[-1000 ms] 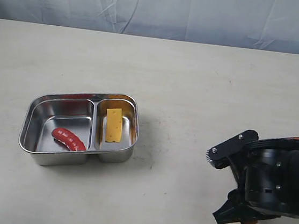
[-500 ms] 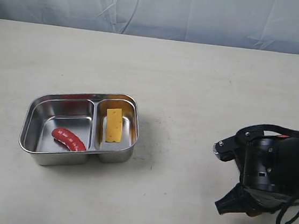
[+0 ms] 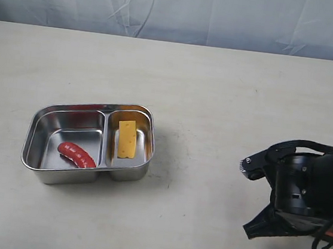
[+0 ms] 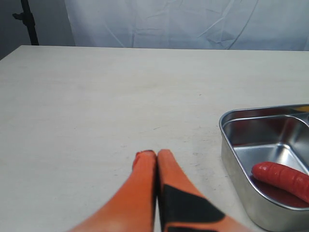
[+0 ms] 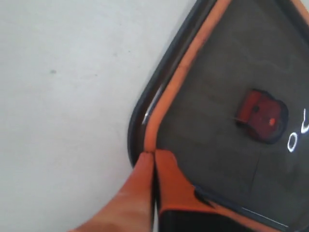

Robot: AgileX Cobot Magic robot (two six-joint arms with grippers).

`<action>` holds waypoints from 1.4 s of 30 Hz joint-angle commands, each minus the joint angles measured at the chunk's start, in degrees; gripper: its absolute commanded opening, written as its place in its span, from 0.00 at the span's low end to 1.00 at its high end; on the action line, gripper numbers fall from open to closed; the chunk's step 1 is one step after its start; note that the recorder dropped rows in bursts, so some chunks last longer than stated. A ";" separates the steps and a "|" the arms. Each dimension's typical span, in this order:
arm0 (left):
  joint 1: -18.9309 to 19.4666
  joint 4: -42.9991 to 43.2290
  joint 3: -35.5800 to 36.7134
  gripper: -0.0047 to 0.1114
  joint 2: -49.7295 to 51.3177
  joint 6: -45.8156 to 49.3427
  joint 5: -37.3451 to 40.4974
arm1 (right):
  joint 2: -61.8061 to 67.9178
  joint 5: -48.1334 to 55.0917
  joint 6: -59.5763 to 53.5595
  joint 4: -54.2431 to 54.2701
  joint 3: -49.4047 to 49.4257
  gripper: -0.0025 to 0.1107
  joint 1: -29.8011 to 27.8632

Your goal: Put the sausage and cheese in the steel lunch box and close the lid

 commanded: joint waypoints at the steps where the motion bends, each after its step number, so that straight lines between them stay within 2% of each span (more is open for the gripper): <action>1: 0.13 0.34 0.07 0.04 -0.20 -0.06 -0.73 | -6.01 0.34 0.53 3.40 0.53 0.02 2.13; 12: 0.13 0.34 0.07 0.04 -0.20 -0.06 -0.73 | -22.88 1.60 0.53 3.84 0.53 0.02 4.56; 20: 0.13 0.34 0.07 0.04 -0.20 -0.06 -0.73 | -19.06 1.42 1.37 5.73 0.53 0.02 4.45; 24: 0.13 0.34 0.07 0.04 -0.20 -0.06 -0.73 | -15.32 1.27 4.32 3.07 0.53 0.02 4.45; 27: 0.13 0.34 0.07 0.04 -0.20 -0.06 -0.73 | -12.96 1.27 7.11 0.43 0.53 0.14 4.33; 32: 0.13 0.34 0.07 0.04 -0.20 -0.06 -0.73 | -9.25 1.00 10.32 0.30 0.53 0.55 0.23; 33: 0.13 0.34 0.07 0.04 -0.20 -0.06 -0.73 | -8.41 1.00 10.32 0.48 0.53 0.57 -0.53; 35: 0.13 0.34 0.07 0.04 -0.20 -0.06 -0.73 | -6.65 0.13 10.47 0.72 0.53 0.52 -1.89; 39: 0.13 0.34 0.07 0.04 -0.20 -0.06 -0.73 | -3.70 -5.22 10.47 0.72 0.53 0.32 -2.48; 42: 0.13 0.34 0.07 0.04 -0.20 -0.06 -0.73 | -1.79 -8.27 10.58 0.72 0.53 0.25 -2.48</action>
